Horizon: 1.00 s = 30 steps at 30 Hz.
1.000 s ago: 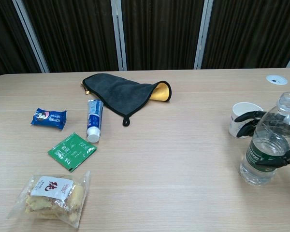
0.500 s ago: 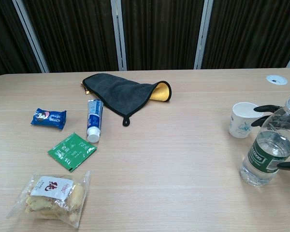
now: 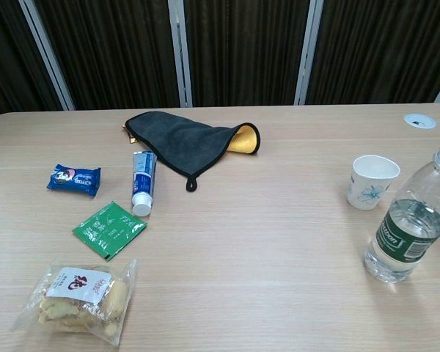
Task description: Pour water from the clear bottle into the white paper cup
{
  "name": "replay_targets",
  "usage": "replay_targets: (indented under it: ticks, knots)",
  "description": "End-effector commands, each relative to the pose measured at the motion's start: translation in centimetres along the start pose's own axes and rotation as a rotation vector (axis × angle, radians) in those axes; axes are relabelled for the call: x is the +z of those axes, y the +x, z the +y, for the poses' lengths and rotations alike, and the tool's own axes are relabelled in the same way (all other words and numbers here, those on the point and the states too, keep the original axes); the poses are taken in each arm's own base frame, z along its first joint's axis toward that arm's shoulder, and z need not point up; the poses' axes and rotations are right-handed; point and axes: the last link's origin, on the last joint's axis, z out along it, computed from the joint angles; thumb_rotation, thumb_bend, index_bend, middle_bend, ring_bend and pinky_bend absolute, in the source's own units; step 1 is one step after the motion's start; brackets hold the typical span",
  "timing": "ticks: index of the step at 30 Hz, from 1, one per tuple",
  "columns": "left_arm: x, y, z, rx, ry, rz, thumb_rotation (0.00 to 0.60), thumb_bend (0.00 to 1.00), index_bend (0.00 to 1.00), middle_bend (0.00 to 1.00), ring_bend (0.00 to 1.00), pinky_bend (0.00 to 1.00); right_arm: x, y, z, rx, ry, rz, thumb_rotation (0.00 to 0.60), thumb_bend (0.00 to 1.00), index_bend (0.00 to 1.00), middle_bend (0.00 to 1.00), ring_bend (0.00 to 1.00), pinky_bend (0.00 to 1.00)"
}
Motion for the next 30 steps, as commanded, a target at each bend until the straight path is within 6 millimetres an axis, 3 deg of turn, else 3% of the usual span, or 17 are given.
replay_targets:
  ticks: [1, 10, 21, 30]
  knots:
    - [-0.1, 0.1, 0.0, -0.001, -0.002, 0.004, 0.600, 0.01, 0.00, 0.00, 0.00, 0.00, -2.0, 1.5, 0.8, -0.069, -0.010, 0.039, 0.600, 0.00, 0.05, 0.06, 0.01, 0.04]
    - [-0.5, 0.3, 0.5, -0.008, -0.026, 0.018, 0.600, 0.01, 0.00, 0.00, 0.00, 0.00, -3.7, 4.3, 0.9, -0.113, -0.103, 0.261, 0.600, 0.00, 0.00, 0.00, 0.00, 0.00]
    - [-0.3, 0.6, -0.1, -0.015, -0.042, 0.053, 0.600, 0.01, 0.00, 0.00, 0.00, 0.00, -5.7, 6.0, -3.0, -0.359, -0.233, 0.419, 0.600, 0.00, 0.00, 0.00, 0.00, 0.00]
    - [-0.4, 1.2, -0.6, -0.035, -0.040, 0.067, 0.600, 0.01, 0.00, 0.00, 0.00, 0.00, -7.7, 5.8, -6.4, -0.477, -0.196, 0.515, 0.600, 0.00, 0.00, 0.00, 0.00, 0.00]
